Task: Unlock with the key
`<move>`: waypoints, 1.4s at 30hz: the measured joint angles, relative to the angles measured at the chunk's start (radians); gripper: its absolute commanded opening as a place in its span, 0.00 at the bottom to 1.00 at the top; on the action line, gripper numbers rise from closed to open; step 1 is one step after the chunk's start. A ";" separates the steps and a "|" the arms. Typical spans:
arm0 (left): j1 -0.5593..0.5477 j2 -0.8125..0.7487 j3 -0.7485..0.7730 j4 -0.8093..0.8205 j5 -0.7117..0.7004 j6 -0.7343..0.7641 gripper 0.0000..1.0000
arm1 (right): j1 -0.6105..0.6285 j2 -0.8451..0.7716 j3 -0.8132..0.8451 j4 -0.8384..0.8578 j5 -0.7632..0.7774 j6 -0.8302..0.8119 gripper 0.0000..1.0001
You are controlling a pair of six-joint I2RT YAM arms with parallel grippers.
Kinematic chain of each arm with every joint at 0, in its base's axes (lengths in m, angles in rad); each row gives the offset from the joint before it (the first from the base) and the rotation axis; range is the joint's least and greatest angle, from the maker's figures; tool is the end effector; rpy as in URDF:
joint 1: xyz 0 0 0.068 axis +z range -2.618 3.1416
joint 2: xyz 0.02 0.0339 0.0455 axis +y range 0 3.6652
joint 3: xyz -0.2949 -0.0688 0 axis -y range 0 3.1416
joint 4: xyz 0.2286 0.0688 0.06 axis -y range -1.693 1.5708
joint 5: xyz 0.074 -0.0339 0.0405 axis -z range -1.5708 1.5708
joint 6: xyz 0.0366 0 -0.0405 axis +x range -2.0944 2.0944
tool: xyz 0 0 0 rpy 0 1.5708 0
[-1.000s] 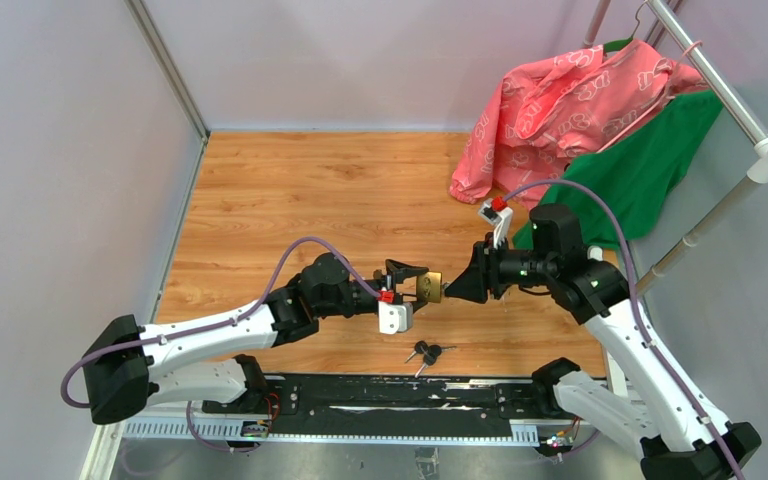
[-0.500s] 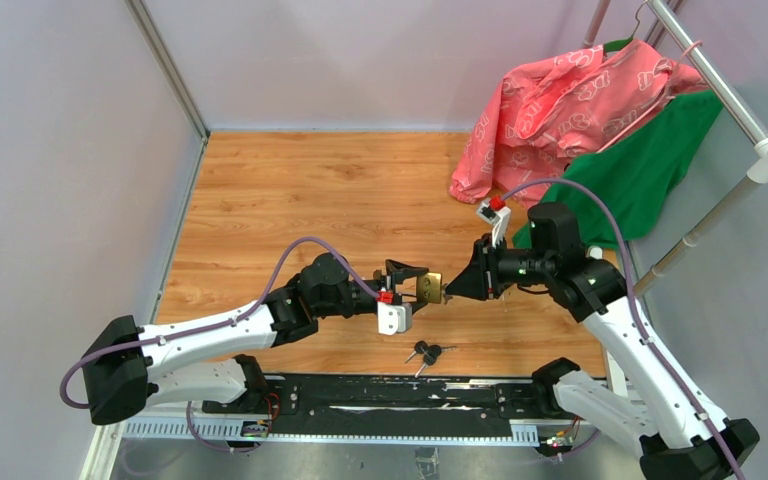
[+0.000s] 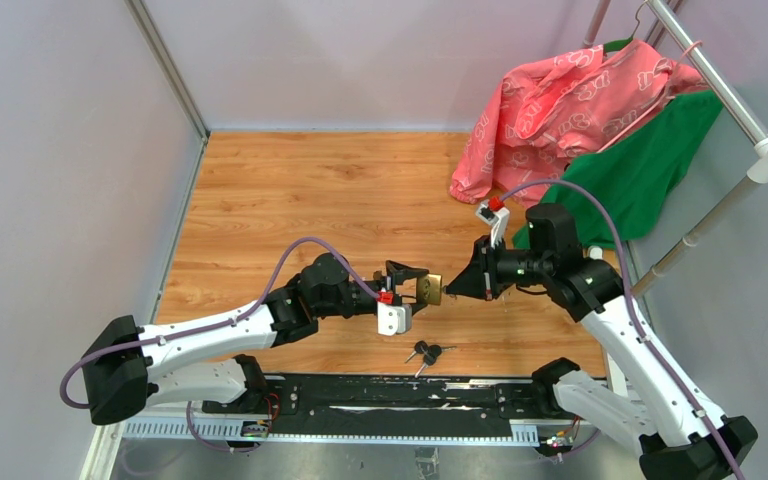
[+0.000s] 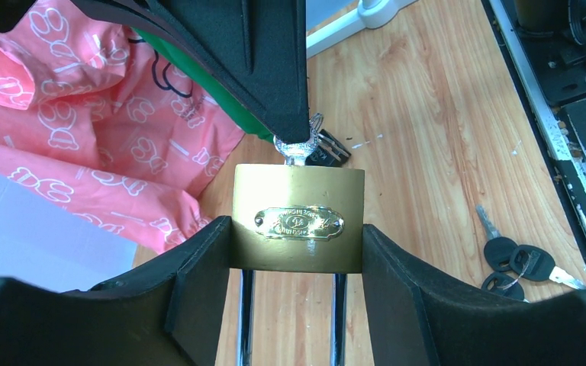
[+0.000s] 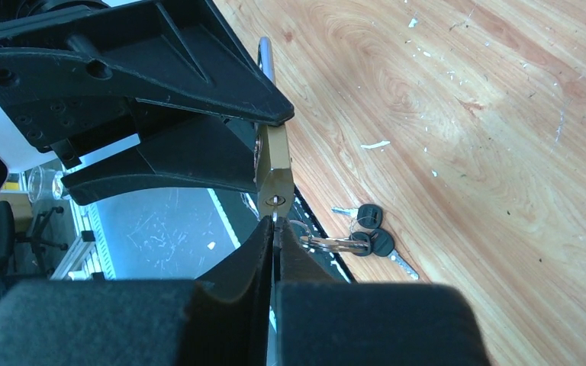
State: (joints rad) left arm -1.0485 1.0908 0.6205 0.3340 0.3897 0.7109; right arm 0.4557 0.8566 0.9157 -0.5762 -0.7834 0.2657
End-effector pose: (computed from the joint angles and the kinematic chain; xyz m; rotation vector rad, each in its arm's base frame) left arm 0.0985 -0.1990 0.3103 1.5019 0.8612 -0.5819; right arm 0.1129 0.0841 0.3603 -0.7020 2.0442 1.2436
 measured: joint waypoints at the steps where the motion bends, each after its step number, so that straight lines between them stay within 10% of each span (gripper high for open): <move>1: 0.000 0.000 0.000 -0.001 0.000 0.000 0.00 | 0.000 0.000 -0.002 0.000 0.000 0.000 0.00; 42: -0.009 0.045 0.000 -0.053 -0.061 0.024 0.00 | 0.000 0.055 -0.072 0.041 0.040 0.099 0.00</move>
State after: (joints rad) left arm -1.0573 1.1362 0.6209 0.2813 0.3286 0.7345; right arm 0.4557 0.9119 0.8440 -0.5350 -0.7429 0.3645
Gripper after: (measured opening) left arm 0.612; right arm 0.007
